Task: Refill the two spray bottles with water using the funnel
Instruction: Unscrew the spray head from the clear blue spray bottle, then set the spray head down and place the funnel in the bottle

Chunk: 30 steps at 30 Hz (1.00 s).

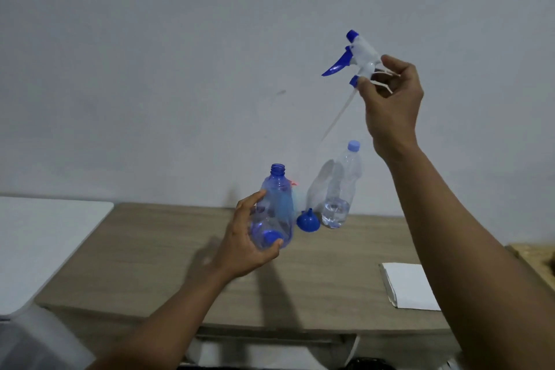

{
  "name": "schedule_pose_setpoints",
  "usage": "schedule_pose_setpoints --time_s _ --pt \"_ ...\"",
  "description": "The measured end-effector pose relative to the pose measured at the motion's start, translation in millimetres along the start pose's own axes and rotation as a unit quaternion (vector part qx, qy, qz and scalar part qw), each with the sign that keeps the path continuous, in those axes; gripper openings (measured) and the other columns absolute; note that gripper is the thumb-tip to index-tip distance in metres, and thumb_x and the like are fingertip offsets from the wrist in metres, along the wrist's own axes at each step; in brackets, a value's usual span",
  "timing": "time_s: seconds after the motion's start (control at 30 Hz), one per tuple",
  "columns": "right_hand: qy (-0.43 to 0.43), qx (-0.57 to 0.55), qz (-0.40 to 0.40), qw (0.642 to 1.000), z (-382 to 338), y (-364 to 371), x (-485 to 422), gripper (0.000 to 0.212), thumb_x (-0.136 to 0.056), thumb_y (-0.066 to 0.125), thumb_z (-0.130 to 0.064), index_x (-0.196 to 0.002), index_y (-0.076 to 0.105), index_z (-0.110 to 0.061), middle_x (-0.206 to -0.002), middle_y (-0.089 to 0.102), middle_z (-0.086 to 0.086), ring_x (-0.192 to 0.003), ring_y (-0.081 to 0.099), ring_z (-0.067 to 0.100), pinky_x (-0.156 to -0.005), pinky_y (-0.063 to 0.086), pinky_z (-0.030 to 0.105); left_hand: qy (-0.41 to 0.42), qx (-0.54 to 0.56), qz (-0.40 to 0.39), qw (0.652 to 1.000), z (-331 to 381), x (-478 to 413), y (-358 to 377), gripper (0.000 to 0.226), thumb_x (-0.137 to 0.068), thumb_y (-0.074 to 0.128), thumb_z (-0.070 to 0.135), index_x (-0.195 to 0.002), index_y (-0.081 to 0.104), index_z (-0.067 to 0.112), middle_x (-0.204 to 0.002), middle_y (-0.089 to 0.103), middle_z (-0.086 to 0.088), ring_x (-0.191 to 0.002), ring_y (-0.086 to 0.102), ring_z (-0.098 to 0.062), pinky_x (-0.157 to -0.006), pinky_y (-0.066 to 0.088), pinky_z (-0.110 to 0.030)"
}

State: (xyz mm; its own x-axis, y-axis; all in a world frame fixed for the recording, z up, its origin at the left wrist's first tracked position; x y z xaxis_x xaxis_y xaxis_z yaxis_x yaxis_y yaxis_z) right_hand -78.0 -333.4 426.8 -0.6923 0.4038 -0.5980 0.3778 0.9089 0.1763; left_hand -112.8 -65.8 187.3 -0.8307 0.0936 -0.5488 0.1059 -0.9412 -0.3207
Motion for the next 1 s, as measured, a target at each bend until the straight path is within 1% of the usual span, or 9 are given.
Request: schedule_pose_setpoints --time_s 0.1,0.2,0.37,0.5,0.57,0.63,0.7,0.83,1.0 --pt "0.056 0.051 -0.021 0.997 45 -17 9 0.037 -0.088 0.07 -0.006 -0.12 0.054 -0.015 -0.111 0.067 0.005 -0.087 0.07 0.003 -0.076 0.057 0.021 -0.016 -0.005 -0.002 1.0 -20 10 7 0.097 -0.061 0.091 0.013 -0.144 0.041 0.019 -0.137 0.052 -0.003 -0.118 0.06 -0.022 -0.093 0.054 -0.031" --pt "0.129 0.097 -0.056 0.985 114 -33 44 0.038 -0.087 0.071 -0.003 -0.119 0.056 -0.016 -0.109 0.067 0.004 -0.088 0.07 0.007 -0.073 0.057 0.02 -0.034 -0.021 -0.016 0.999 -40 21 20 0.096 -0.06 0.091 0.011 -0.142 0.042 0.015 -0.132 0.053 -0.006 -0.114 0.061 -0.02 -0.095 0.05 -0.025" --pt "0.25 0.152 -0.112 0.95 228 -50 125 0.036 -0.086 0.069 0.005 -0.117 0.058 -0.009 -0.099 0.067 0.01 -0.08 0.066 0.013 -0.06 0.054 0.015 -0.047 -0.04 -0.03 0.998 -84 39 43 0.094 -0.066 0.087 0.022 -0.142 0.032 0.033 -0.138 0.044 -0.006 -0.125 0.054 -0.021 -0.103 0.046 -0.026" --pt "0.32 0.183 -0.156 0.916 299 -56 177 0.033 -0.085 0.068 0.01 -0.109 0.06 -0.01 -0.086 0.065 0.006 -0.066 0.066 0.002 -0.062 0.054 0.018 -0.078 -0.05 -0.049 0.994 -126 48 62 0.092 -0.07 0.086 0.015 -0.143 0.031 0.018 -0.141 0.04 -0.004 -0.127 0.051 -0.02 -0.103 0.047 -0.034" --pt "0.348 0.191 -0.168 0.902 330 -60 197 0.034 -0.084 0.069 0.01 -0.111 0.06 -0.01 -0.087 0.065 0.005 -0.072 0.066 0.01 -0.066 0.055 0.02 -0.085 -0.049 -0.052 0.994 -143 52 70 0.096 -0.071 0.085 0.014 -0.145 0.026 0.028 -0.144 0.038 0.007 -0.128 0.05 -0.013 -0.103 0.044 -0.025" --pt "0.372 0.197 -0.182 0.889 355 -60 213 0.035 -0.084 0.069 0.009 -0.113 0.06 -0.009 -0.091 0.067 0.009 -0.073 0.067 0.007 -0.067 0.056 0.019 -0.103 -0.053 -0.052 0.992 -160 56 76 0.097 -0.072 0.084 0.021 -0.145 0.022 0.037 -0.144 0.039 0.013 -0.128 0.05 -0.009 -0.102 0.043 -0.02" --pt "0.391 0.198 -0.19 0.879 376 -59 225 0.037 -0.085 0.067 0.011 -0.116 0.058 -0.005 -0.093 0.067 0.012 -0.068 0.068 0.001 -0.065 0.054 0.016 -0.12 -0.065 -0.054 0.989 -173 60 81 0.098 -0.07 0.086 0.024 -0.147 0.024 0.031 -0.143 0.038 0.013 -0.129 0.049 -0.006 -0.101 0.045 -0.02" --pt "0.408 0.193 -0.184 0.873 402 -55 232 0.033 -0.086 0.067 0.01 -0.115 0.059 -0.003 -0.096 0.069 0.012 -0.077 0.067 0.013 -0.065 0.055 0.016 -0.125 -0.095 -0.07 0.985 -187 65 91 0.109 -0.061 0.092 0.006 -0.147 0.027 -0.005 -0.138 0.028 0.023 -0.13 0.03 0.02 -0.101 0.032 -0.002" --pt "0.432 0.193 -0.2 0.858 419 -52 238 0.032 -0.087 0.068 0.006 -0.114 0.057 -0.01 -0.095 0.069 0.006 -0.08 0.066 0.012 -0.067 0.055 0.02 -0.119 -0.088 -0.088 0.985 -196 69 95 0.109 -0.062 0.091 0.005 -0.149 0.025 0.005 -0.145 0.024 0.031 -0.133 0.035 0.009 -0.107 0.036 -0.013"
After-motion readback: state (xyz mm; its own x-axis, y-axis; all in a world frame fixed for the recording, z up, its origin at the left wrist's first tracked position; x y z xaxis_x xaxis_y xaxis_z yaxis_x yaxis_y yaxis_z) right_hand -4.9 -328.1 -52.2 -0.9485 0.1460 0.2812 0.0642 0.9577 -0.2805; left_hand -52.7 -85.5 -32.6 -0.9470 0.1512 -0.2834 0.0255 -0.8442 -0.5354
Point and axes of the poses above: each hand's wrist, its own x-axis away from the middle knuckle, its own y-axis out of the palm, z = x × y, the point moved 10 cm from there along -x, towards the middle knuckle
